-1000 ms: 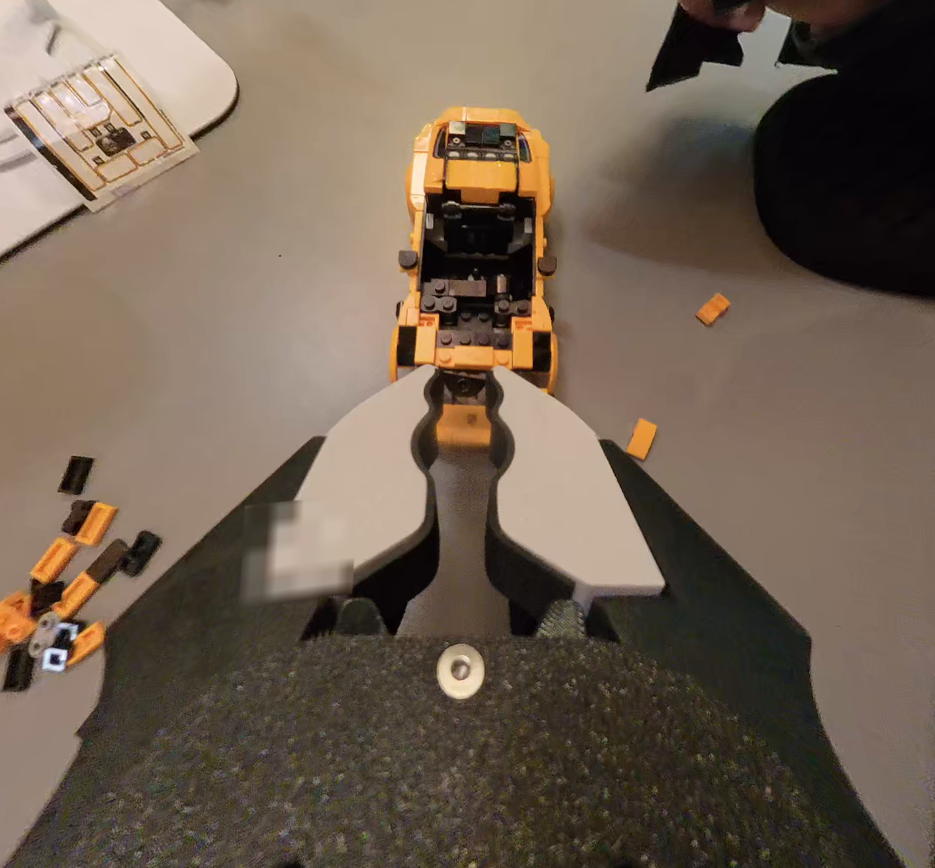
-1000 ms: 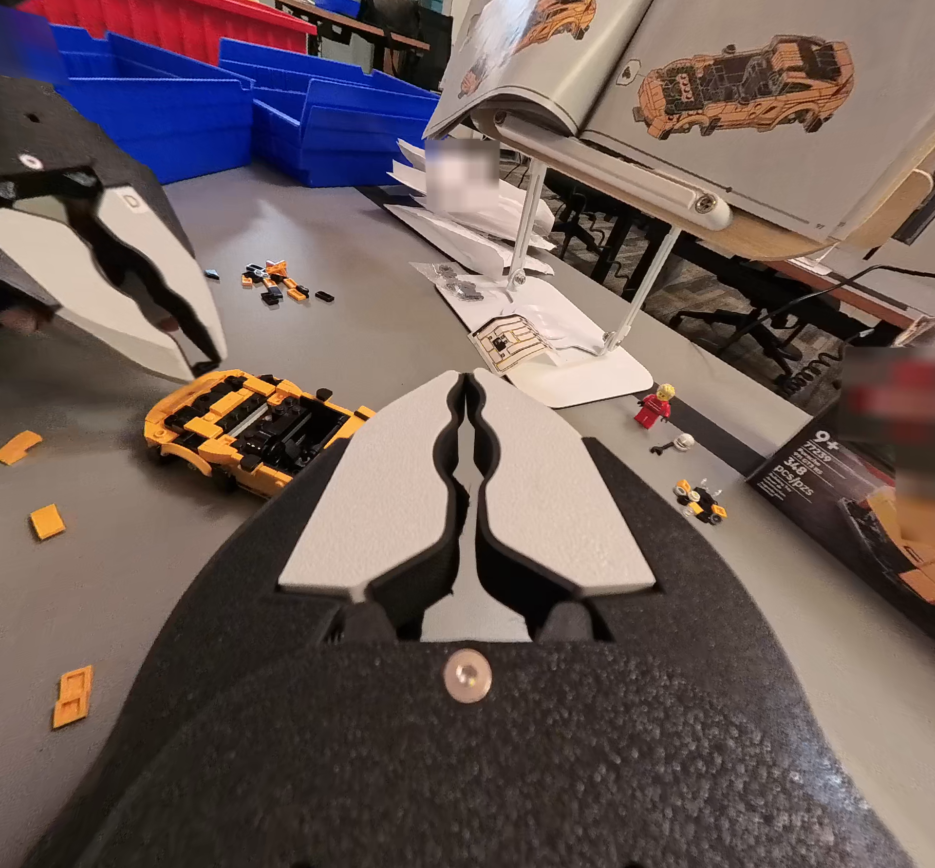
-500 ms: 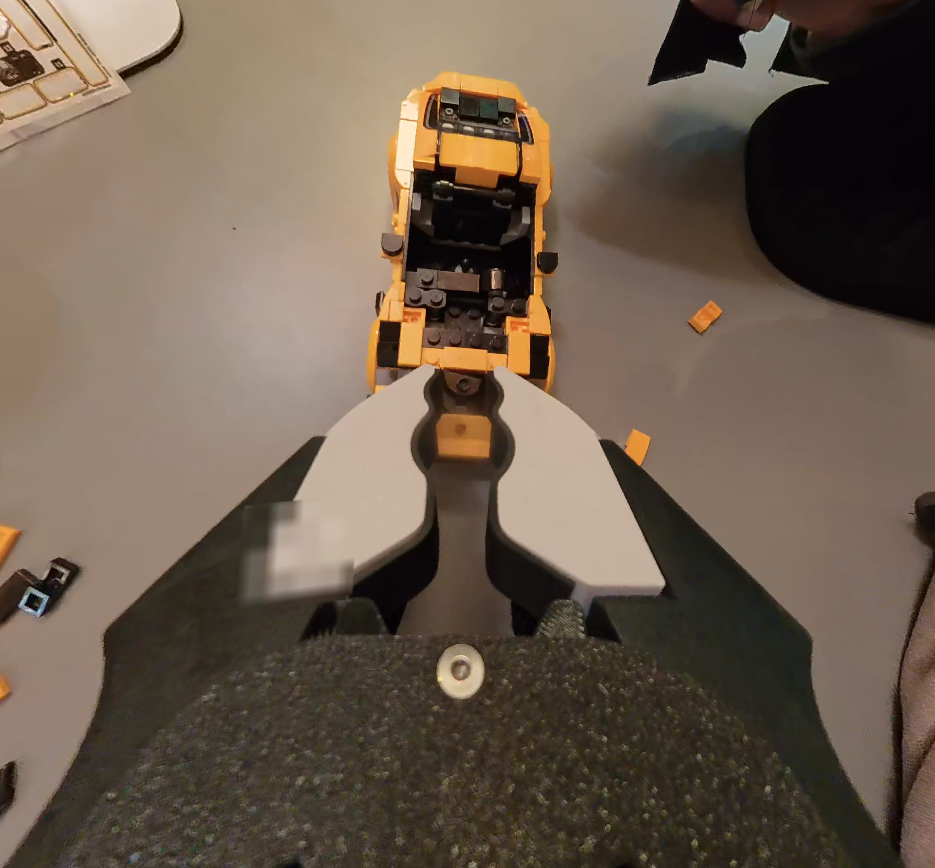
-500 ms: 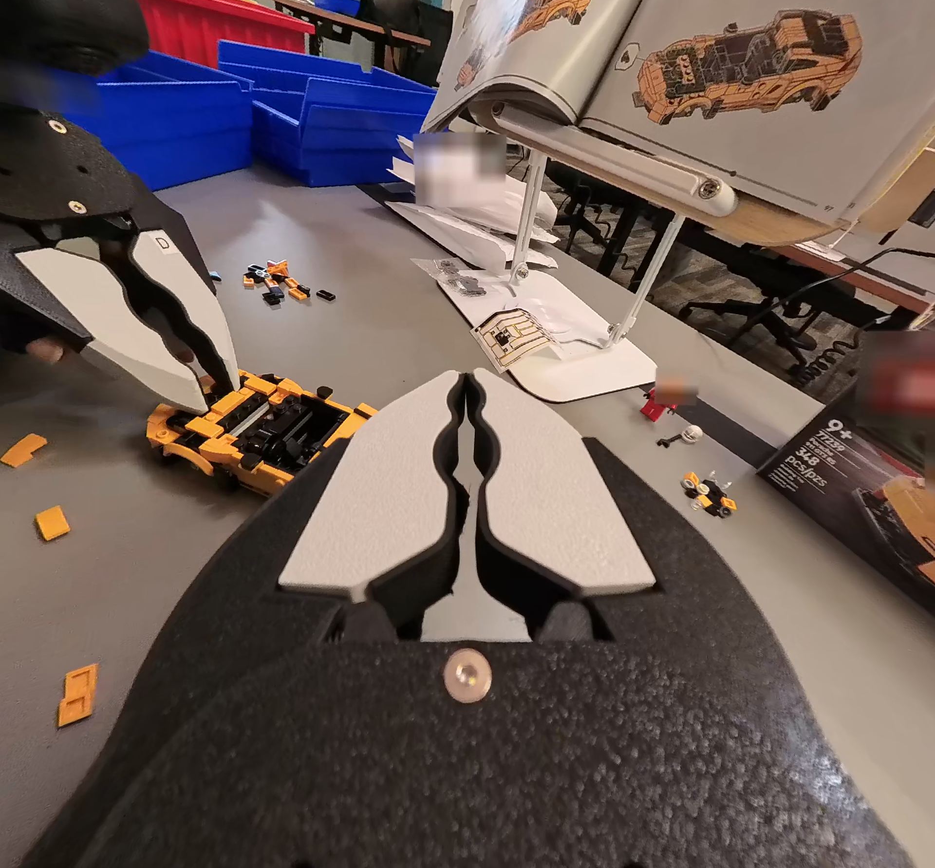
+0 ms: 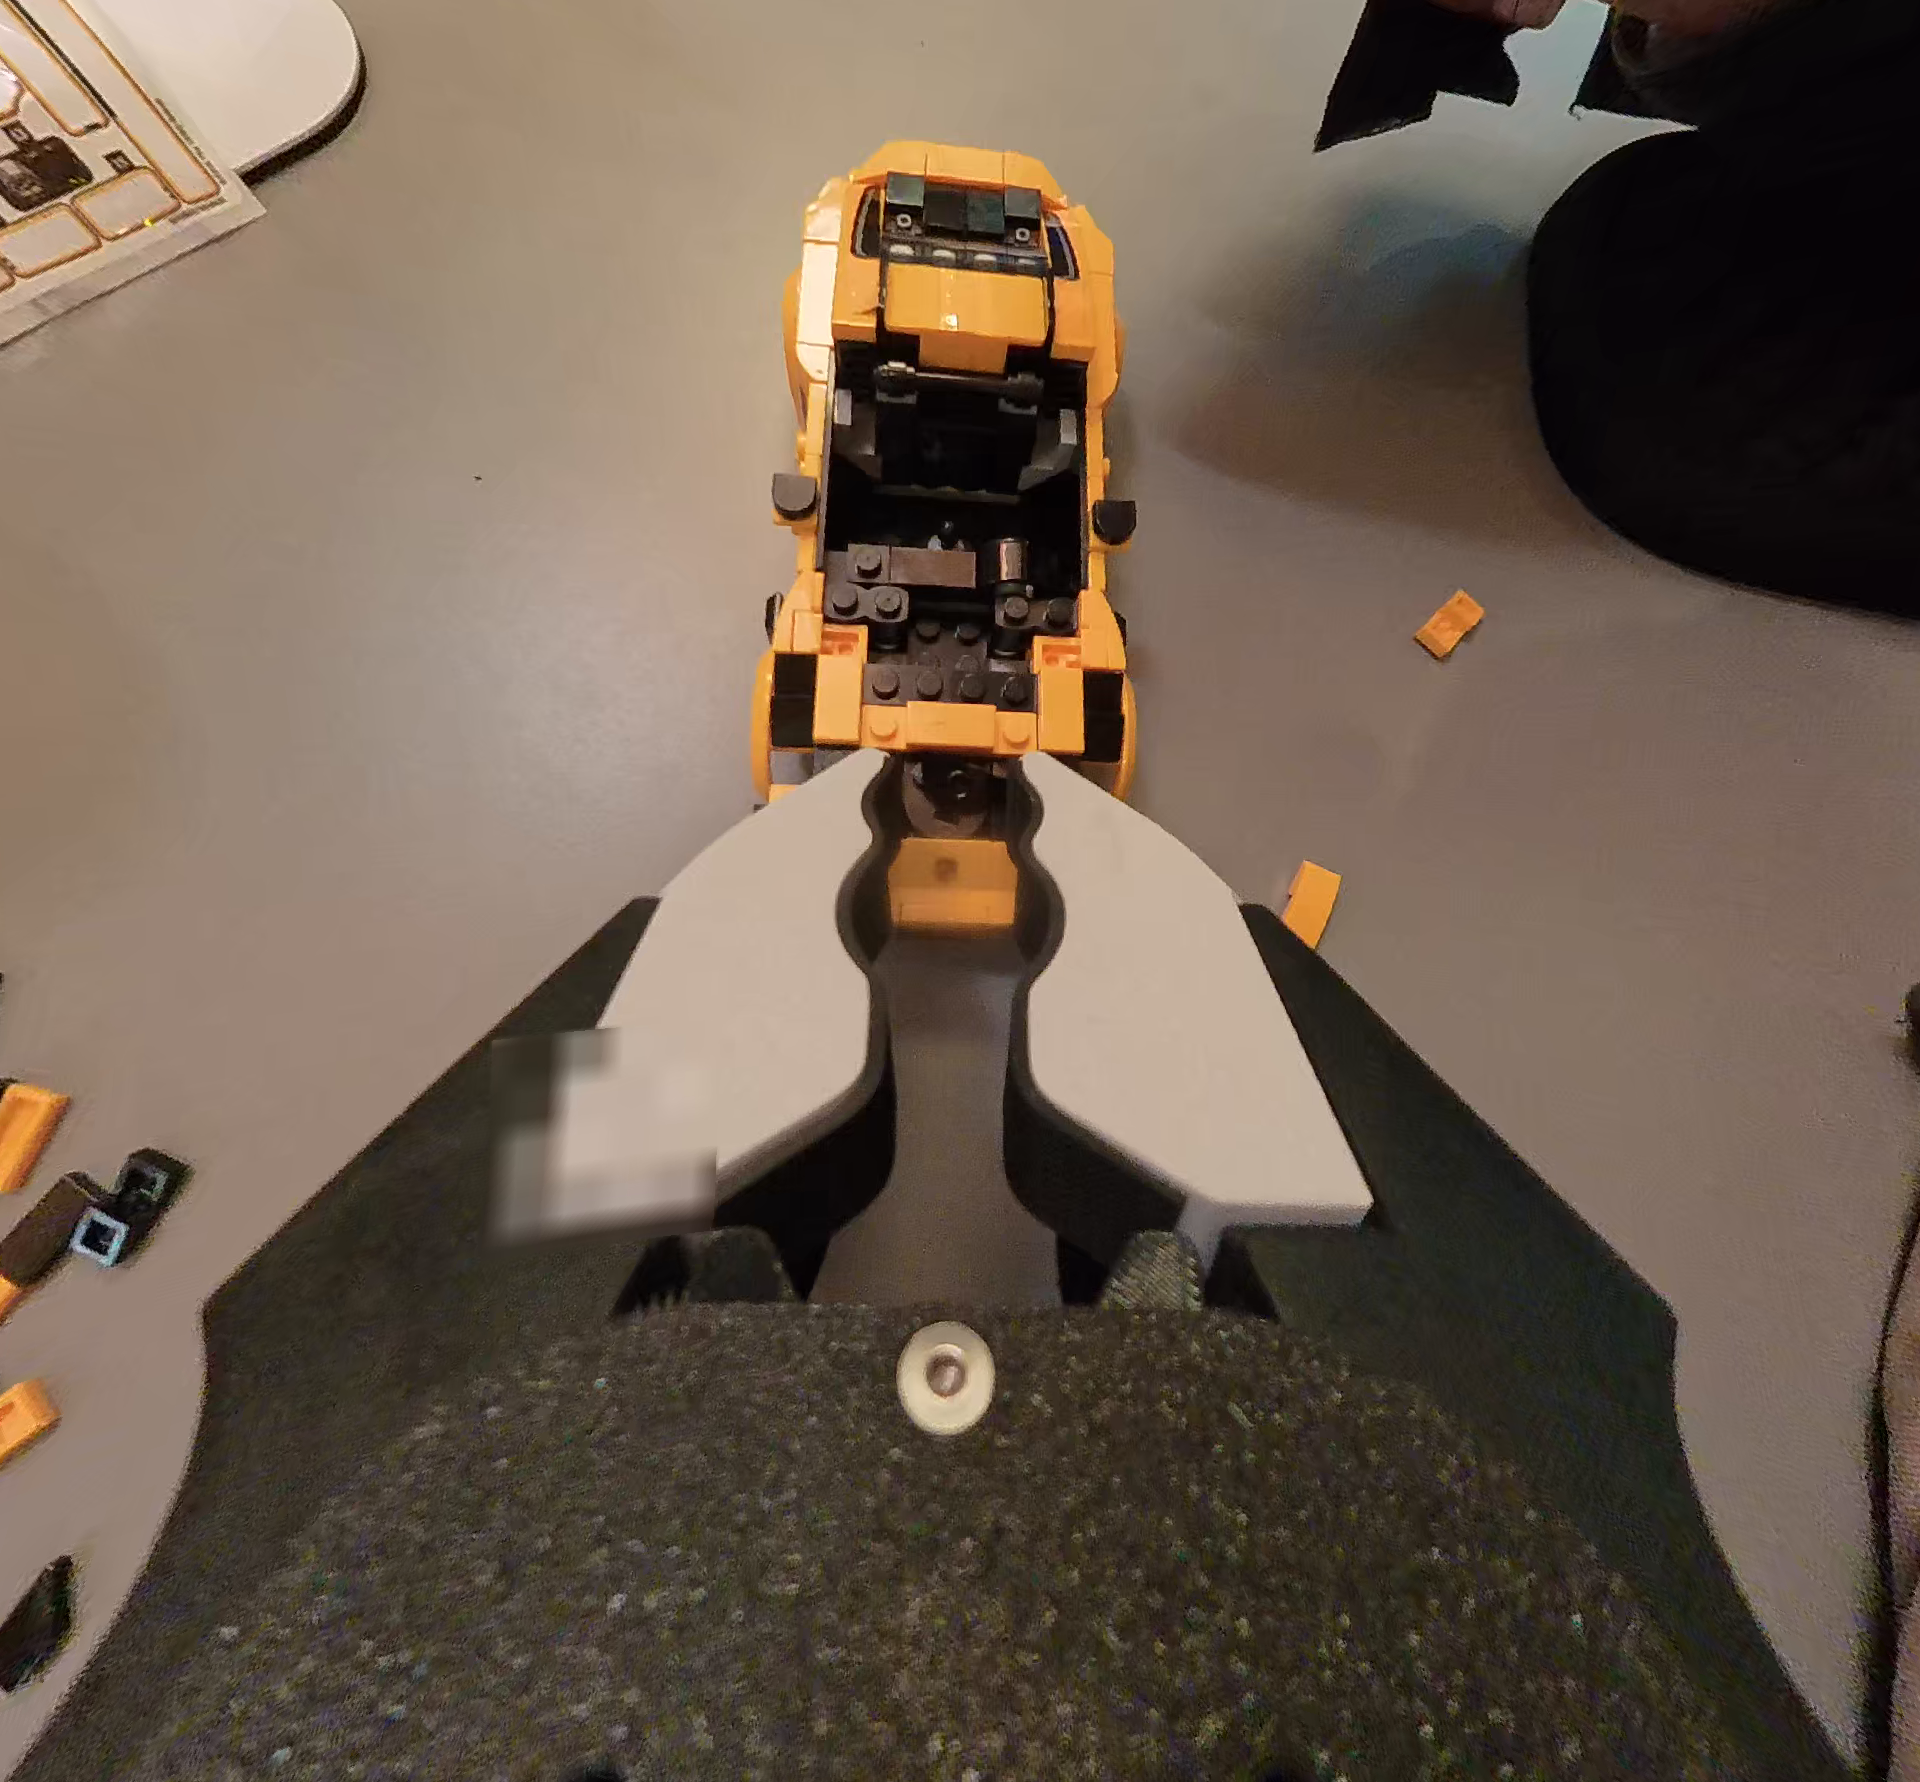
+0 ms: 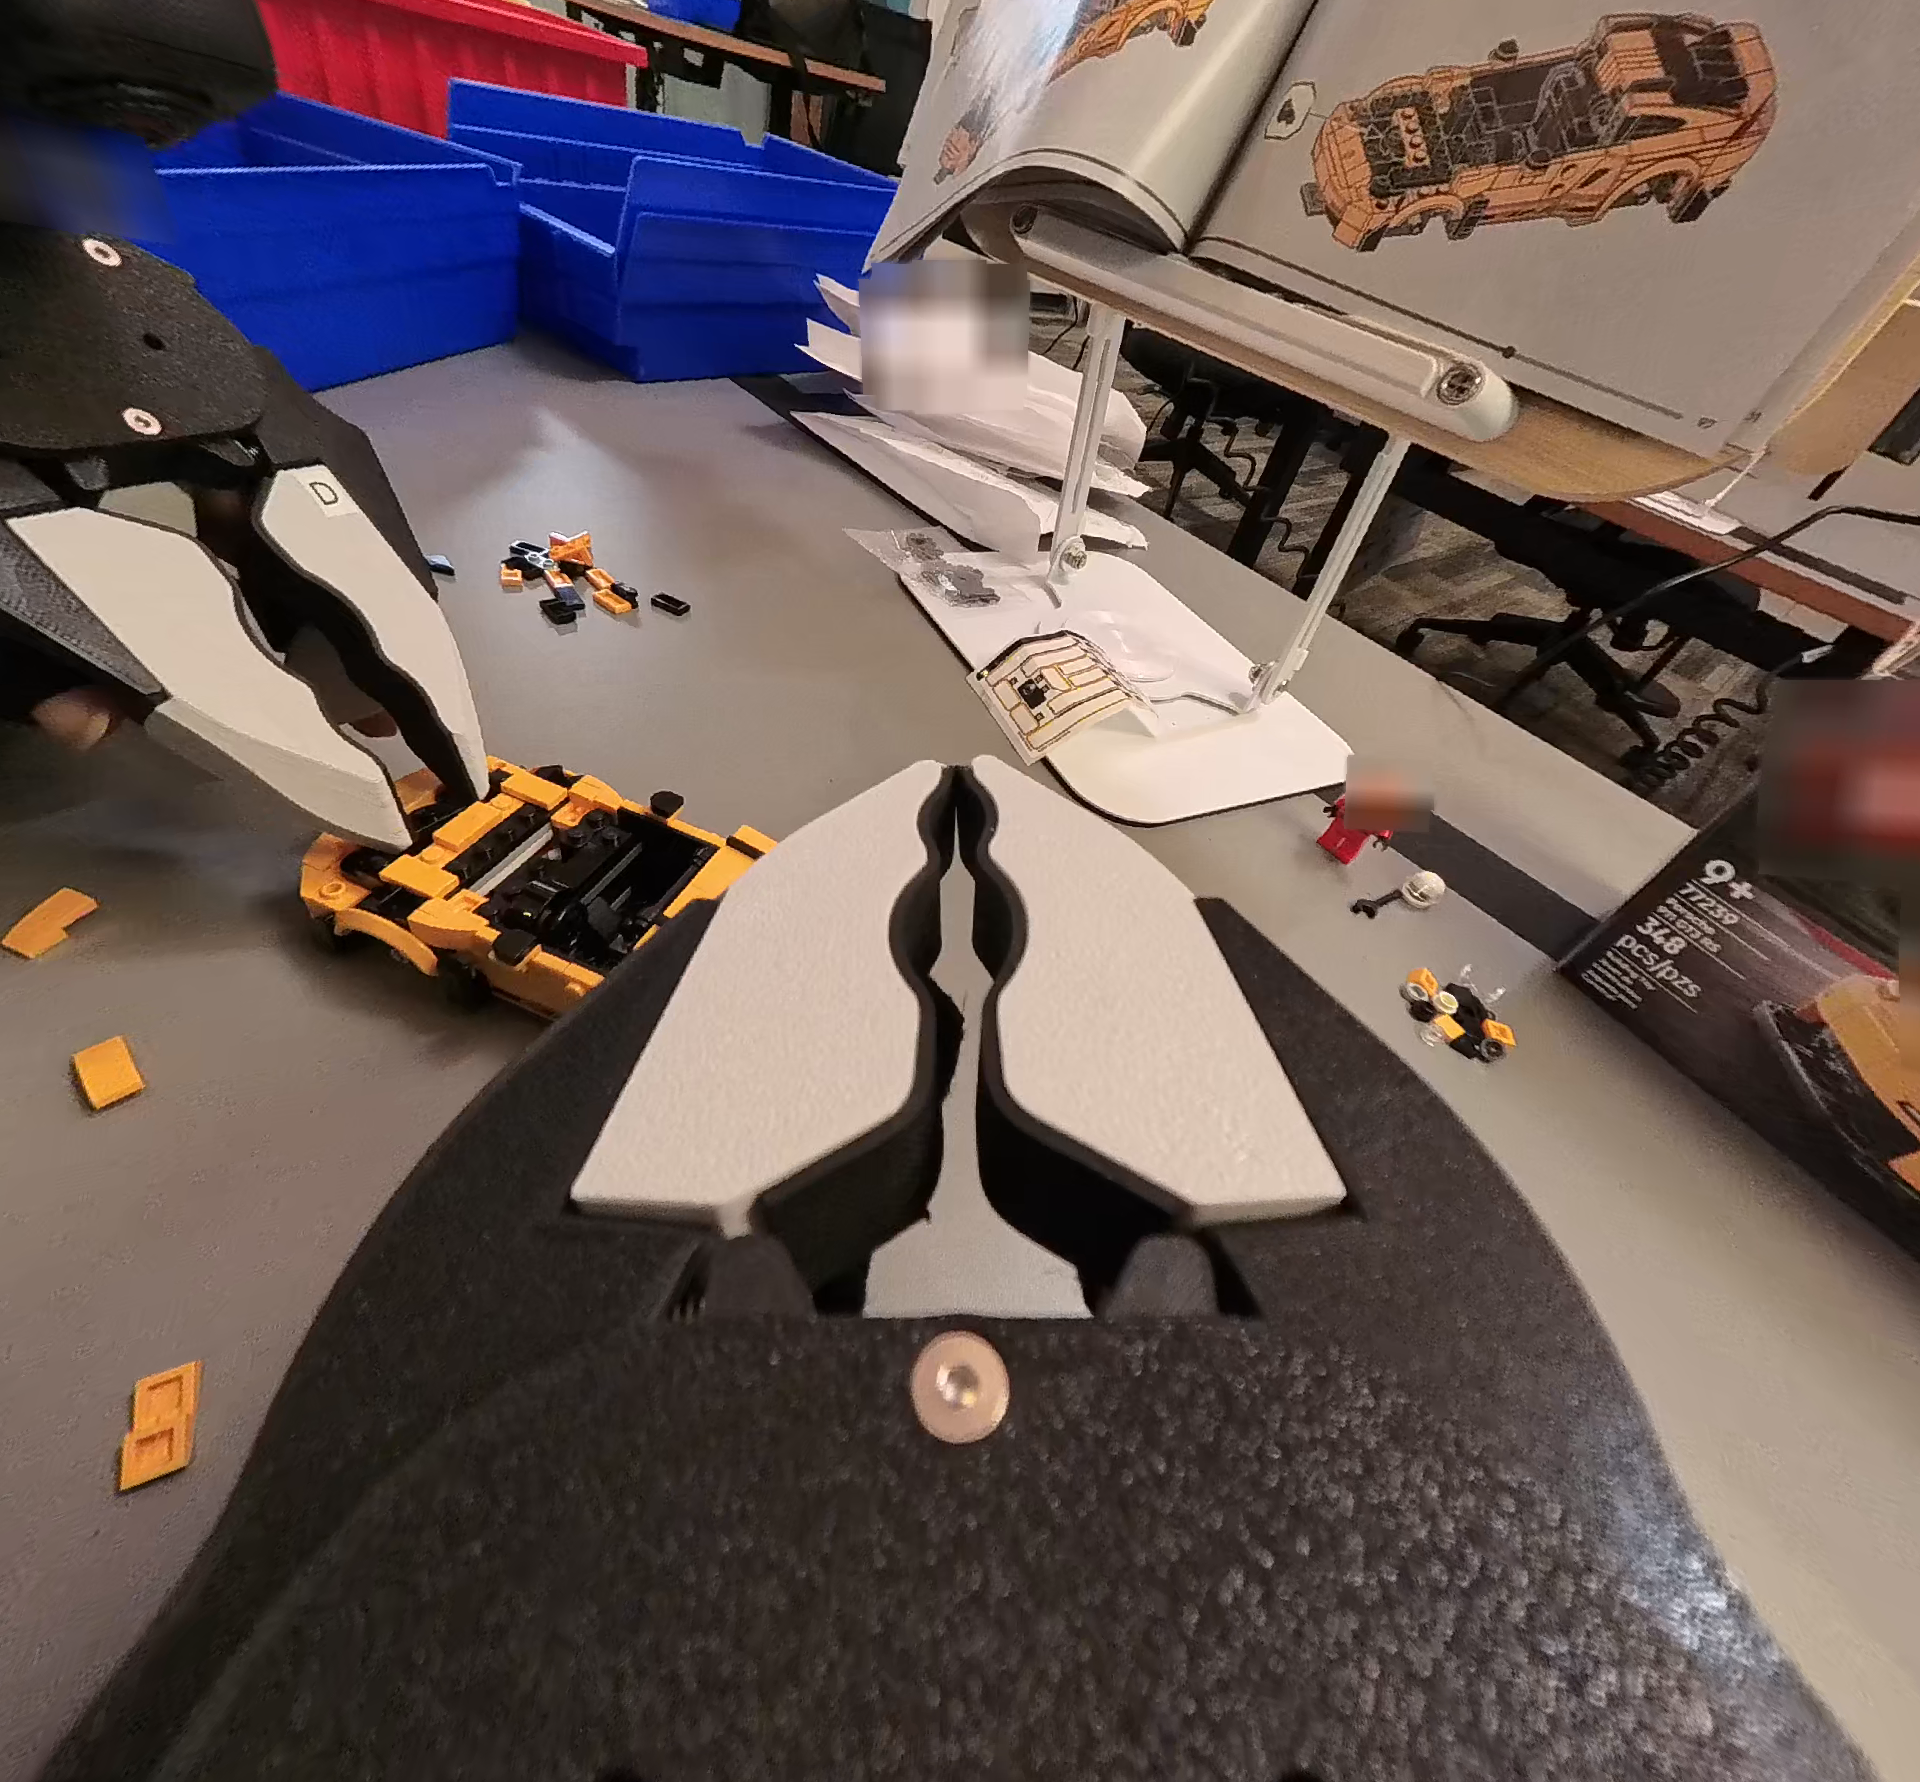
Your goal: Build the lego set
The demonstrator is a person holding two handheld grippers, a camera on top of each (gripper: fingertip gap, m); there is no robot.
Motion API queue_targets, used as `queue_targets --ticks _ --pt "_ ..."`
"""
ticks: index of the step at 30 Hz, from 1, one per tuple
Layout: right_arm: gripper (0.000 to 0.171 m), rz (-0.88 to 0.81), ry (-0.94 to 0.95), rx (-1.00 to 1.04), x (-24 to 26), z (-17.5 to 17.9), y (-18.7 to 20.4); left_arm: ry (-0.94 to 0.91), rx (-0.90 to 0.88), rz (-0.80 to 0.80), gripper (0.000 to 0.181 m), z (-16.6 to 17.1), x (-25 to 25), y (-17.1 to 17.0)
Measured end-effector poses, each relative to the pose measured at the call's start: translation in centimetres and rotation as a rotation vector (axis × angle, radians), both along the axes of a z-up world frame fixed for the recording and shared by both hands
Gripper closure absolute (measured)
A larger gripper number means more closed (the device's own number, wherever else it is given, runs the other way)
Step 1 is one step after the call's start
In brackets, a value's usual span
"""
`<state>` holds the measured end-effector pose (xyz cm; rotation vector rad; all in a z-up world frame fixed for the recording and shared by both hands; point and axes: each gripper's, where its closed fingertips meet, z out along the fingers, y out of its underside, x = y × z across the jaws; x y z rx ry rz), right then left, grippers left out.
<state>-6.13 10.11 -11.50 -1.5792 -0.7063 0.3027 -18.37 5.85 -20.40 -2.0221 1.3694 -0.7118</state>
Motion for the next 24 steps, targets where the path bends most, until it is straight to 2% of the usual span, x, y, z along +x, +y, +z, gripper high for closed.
queue_targets --ticks 24 --pt "0.171 -0.003 -0.002 0.007 0.06 0.13 0.0 -0.019 0.04 -0.02 0.159 0.54 0.21 0.03"
